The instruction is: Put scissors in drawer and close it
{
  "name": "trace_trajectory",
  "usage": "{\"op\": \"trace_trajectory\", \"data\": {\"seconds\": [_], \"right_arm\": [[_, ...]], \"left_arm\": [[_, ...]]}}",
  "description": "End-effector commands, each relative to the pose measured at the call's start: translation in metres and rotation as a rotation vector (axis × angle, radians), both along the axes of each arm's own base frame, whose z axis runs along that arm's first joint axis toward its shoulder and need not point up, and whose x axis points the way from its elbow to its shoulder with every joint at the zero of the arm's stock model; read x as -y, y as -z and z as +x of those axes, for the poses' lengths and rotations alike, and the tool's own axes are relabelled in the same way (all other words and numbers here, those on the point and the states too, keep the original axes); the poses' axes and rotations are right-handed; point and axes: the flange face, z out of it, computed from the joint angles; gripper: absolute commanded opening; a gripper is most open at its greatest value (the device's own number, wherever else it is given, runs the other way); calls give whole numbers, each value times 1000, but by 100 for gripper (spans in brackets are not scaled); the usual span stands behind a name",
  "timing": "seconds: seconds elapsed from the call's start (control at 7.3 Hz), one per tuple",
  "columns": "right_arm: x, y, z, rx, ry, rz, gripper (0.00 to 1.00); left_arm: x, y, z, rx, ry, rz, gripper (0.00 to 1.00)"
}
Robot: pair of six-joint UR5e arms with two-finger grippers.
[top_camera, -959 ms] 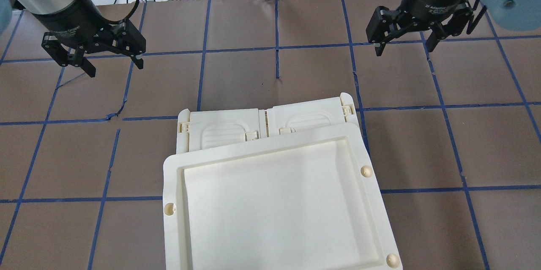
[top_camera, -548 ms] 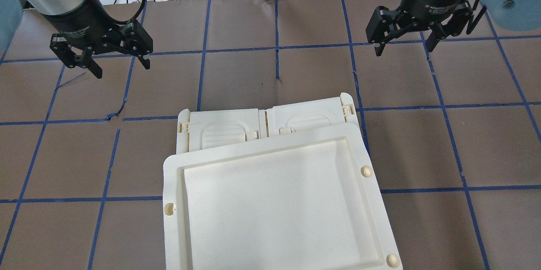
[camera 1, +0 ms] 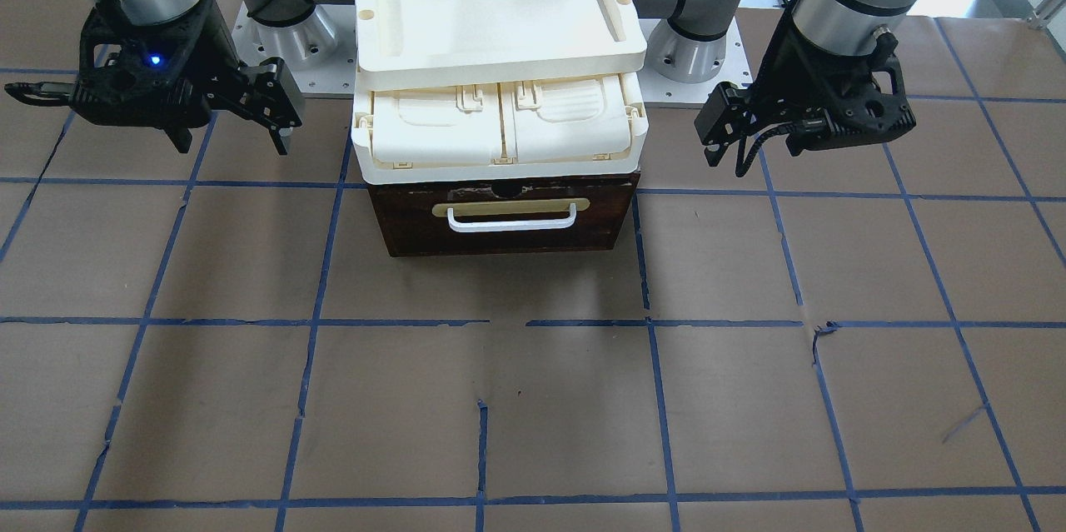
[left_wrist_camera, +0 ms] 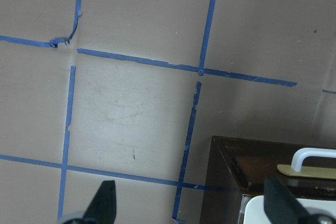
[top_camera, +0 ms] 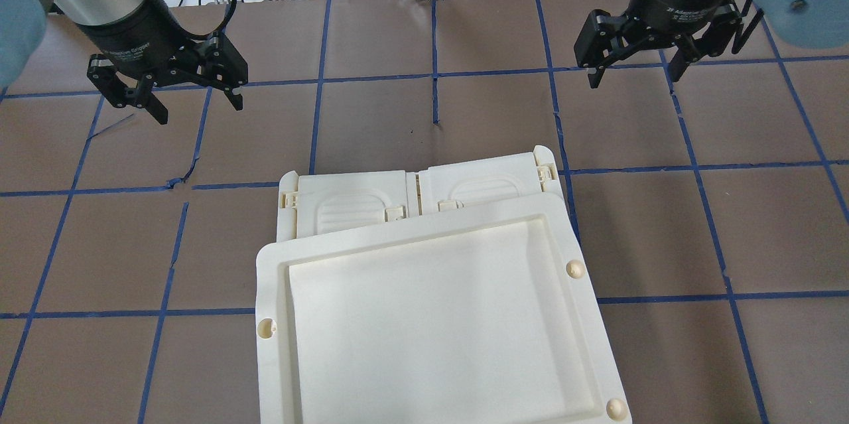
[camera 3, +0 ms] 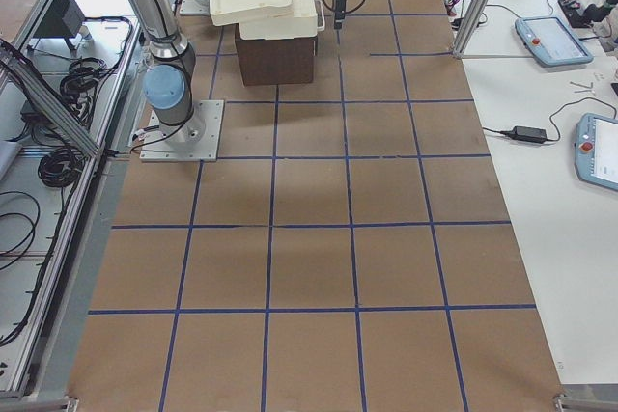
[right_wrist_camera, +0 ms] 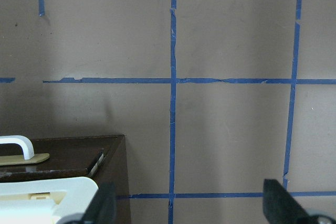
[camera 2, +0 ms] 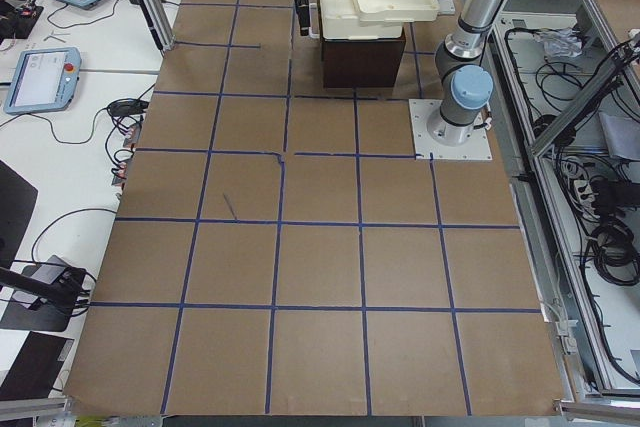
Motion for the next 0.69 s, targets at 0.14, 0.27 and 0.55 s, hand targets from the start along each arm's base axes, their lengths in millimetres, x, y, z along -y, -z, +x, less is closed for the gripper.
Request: {"op": "trace_trajectory", "data": {"seconds": [0.14, 0.27, 0.55], "right_arm": [[0, 0, 0, 0, 0, 0, 100], [0, 0, 0, 0, 0, 0, 100], [0, 0, 0, 2, 0, 0, 100]], "left_arm": [[-1, 3, -3, -11, 0, 3, 100], [-1, 4, 0, -10, 0, 6, 100], [-2, 4, -4, -11, 6, 5, 100]]}}
